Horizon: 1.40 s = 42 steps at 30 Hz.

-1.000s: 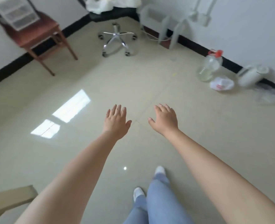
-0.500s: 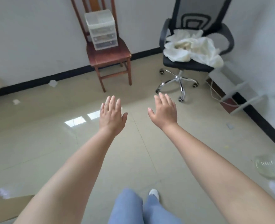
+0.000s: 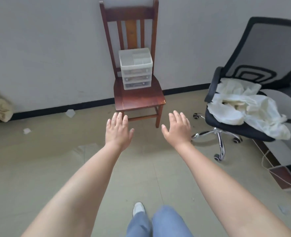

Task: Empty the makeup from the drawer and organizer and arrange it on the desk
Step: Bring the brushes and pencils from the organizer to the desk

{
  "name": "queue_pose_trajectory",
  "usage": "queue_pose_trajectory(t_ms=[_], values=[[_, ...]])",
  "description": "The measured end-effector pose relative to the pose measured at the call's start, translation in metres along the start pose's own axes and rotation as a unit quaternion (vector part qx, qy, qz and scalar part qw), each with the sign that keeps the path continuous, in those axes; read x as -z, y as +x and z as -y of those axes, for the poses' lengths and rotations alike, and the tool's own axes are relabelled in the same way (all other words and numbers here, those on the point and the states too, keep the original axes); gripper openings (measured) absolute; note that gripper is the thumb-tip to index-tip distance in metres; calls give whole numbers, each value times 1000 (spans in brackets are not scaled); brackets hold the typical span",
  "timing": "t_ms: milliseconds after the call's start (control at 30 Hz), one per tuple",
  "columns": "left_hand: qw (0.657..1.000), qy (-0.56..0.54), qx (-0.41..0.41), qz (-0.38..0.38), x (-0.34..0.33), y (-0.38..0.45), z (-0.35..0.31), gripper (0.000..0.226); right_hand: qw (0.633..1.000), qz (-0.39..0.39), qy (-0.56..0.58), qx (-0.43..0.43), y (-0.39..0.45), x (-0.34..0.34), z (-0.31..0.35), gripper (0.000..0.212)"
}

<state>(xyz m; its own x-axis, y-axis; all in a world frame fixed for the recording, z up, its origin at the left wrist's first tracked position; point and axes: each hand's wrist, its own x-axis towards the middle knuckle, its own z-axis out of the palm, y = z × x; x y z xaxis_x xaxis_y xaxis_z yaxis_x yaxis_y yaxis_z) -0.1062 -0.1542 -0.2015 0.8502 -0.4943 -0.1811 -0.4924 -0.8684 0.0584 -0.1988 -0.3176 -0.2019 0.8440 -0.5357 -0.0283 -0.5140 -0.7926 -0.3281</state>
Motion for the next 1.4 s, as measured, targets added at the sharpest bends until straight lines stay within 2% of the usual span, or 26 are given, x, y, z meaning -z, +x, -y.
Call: queue_pose_trajectory(t_ms=[300, 500, 667, 767, 867, 933, 967, 1000, 1067, 1133, 1167, 1200, 1300, 1400], values=[[998, -9, 27, -47, 35, 226, 21, 59, 1000, -15, -17, 17, 242, -15, 20, 55], [999, -9, 46, -19, 47, 362, 37, 60, 1000, 15, 3, 10, 389, -39, 38, 53], [999, -19, 40, 8, 31, 452, 61, 59, 994, 55, 76, -59, 477, -88, 61, 41], [999, -28, 9, 27, 12, 501, 77, 56, 970, 105, 159, -153, 518, -121, 71, 35], [997, -37, -24, 61, -9, 545, 94, 54, 943, 155, 219, -198, 548, -156, 82, 35], [996, -54, -56, 53, -24, 568, 102, 47, 901, 161, 304, -264, 563, -178, 89, 36], [995, -55, -73, 29, -36, 579, 107, 39, 864, 157, 360, -314, 569, -189, 92, 36], [995, -47, -85, 24, -43, 586, 110, 32, 818, 146, 422, -363, 576, -198, 94, 32], [993, -41, -107, 30, -55, 596, 116, 37, 703, 107, 552, -435, 587, -214, 93, 17], [990, -38, -130, 26, -62, 599, 118, 39, 576, 63, 667, -468, 594, -220, 88, 12], [989, -44, -140, 23, -65, 600, 119, 38, 527, 48, 706, -472, 595, -221, 85, 11], [987, -53, -147, 24, -67, 601, 120, 38, 492, 43, 731, -470, 595, -222, 83, 9], [985, -82, -145, 38, -68, 598, 120, 31, 458, 68, 759, -457, 590, -222, 76, 17], [984, -113, -128, 54, -61, 594, 115, 38, 457, 86, 764, -447, 589, -220, 69, 21]])
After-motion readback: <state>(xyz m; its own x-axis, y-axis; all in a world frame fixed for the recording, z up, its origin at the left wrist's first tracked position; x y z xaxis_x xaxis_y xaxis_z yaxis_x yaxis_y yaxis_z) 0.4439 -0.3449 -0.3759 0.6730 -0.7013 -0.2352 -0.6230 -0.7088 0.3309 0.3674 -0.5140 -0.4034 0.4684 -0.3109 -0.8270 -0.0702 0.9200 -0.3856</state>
